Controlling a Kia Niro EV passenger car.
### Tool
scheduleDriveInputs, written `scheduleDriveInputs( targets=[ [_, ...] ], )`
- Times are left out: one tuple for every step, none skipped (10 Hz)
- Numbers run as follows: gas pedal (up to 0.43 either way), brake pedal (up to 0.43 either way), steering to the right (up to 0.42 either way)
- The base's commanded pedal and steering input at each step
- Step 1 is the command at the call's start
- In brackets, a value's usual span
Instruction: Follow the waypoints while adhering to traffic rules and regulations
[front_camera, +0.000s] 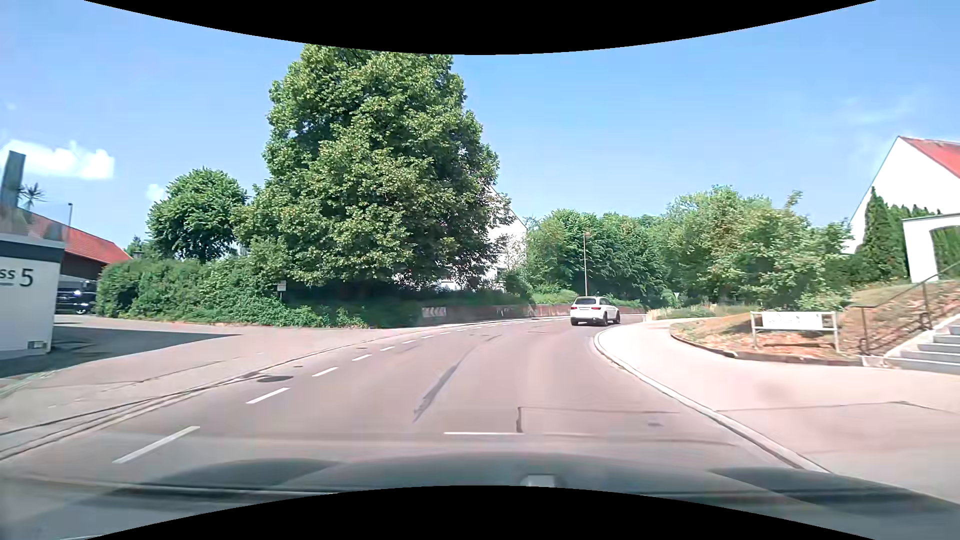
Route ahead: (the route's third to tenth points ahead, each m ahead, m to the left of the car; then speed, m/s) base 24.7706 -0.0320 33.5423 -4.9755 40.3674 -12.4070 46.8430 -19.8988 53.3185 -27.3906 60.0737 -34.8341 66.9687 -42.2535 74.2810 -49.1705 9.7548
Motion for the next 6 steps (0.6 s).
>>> scheduleDriveInputs(
  targets=[
    [0.150,0.000,0.023],
    [0.150,0.000,0.031],
    [0.150,0.000,0.036],
    [0.150,0.000,0.045],
    [0.150,0.000,0.054],
    [0.150,0.000,0.062]
  ],
)
